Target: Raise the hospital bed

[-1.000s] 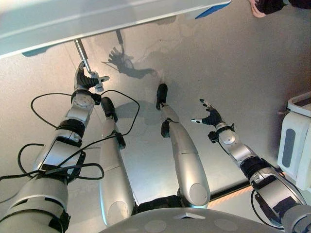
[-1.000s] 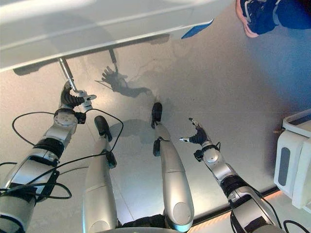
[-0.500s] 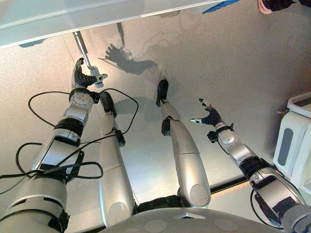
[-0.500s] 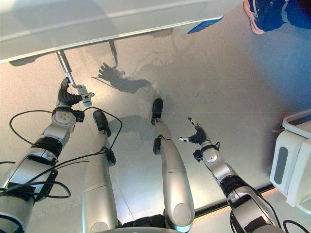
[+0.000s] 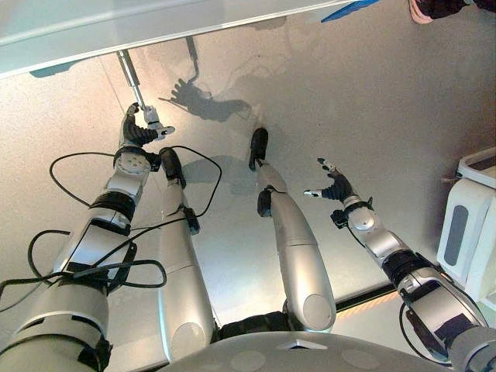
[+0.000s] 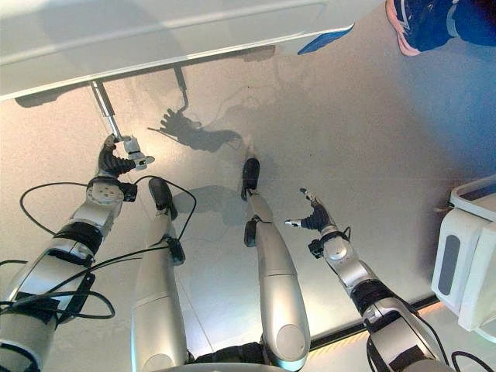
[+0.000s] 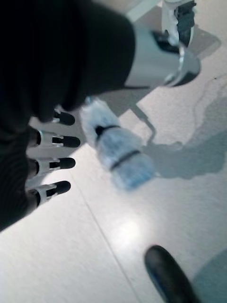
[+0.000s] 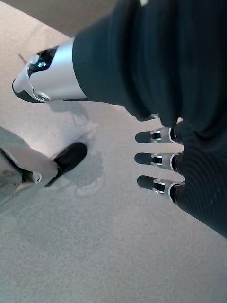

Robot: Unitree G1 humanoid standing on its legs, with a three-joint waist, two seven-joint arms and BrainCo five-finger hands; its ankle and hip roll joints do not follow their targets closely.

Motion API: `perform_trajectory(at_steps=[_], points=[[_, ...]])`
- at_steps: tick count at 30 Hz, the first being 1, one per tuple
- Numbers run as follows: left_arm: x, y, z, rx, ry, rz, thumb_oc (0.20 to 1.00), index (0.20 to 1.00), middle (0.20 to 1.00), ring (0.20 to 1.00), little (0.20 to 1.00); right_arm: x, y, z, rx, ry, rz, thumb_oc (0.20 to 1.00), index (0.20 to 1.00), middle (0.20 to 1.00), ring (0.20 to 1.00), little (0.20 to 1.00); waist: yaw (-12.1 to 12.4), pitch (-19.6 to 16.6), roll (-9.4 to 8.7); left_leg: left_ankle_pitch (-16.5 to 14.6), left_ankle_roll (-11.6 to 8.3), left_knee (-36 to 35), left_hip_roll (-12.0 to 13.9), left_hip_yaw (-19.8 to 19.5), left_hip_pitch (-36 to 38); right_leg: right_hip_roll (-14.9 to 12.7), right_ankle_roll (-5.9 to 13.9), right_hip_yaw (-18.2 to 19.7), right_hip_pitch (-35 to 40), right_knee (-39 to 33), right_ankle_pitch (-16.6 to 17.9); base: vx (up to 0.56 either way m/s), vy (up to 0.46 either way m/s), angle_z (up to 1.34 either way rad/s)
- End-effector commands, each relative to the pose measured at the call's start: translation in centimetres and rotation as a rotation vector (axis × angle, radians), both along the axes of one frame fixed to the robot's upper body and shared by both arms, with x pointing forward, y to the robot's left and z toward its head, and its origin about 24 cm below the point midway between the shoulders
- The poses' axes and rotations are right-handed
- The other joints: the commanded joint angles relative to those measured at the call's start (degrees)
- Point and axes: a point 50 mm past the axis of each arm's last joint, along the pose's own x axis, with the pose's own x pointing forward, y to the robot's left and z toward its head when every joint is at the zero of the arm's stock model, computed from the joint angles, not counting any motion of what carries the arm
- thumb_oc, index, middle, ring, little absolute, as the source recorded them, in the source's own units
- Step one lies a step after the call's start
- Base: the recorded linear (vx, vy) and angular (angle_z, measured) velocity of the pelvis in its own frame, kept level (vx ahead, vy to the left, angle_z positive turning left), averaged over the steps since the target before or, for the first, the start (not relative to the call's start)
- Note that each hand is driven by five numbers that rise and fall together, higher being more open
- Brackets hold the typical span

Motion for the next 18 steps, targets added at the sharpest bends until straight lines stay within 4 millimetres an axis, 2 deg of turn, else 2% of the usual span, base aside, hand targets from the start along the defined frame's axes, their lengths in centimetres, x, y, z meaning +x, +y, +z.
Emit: perform_trajectory(at_steps=[1, 18], points=[[-0.39, 0.49, -0.65, -0.064, 0.009, 0.019, 1.0, 1.0, 1.0, 1.0, 1.0, -0.69, -1.28, -0.36, -0.02, 0.021, -0.016, 1.0, 1.0, 1.0, 1.0, 1.0, 0.0, -0.5, -0.39, 3.6, -0.52, -1.4, -0.5, 0.1, -2.7, -1.9, 8.18, 1.6, -1.3, 2.1, -0.2, 0.0, 0.0, 0.0], [-0.11, 0.02, -0.42, -0.071, 0.011, -0.01, 1.0, 1.0, 1.0, 1.0, 1.0, -0.54, -1.4, -0.25, -0.035, 0.029, -0.008, 1.0, 1.0, 1.0, 1.0, 1.0, 0.0, -0.5, -0.06, 3.6, -0.22, -1.2, -0.7, 0.1, -3.6, -1.9, 8.19, 1.8, -2.2, 2.3, -0.3, 0.0, 0.0, 0.0]])
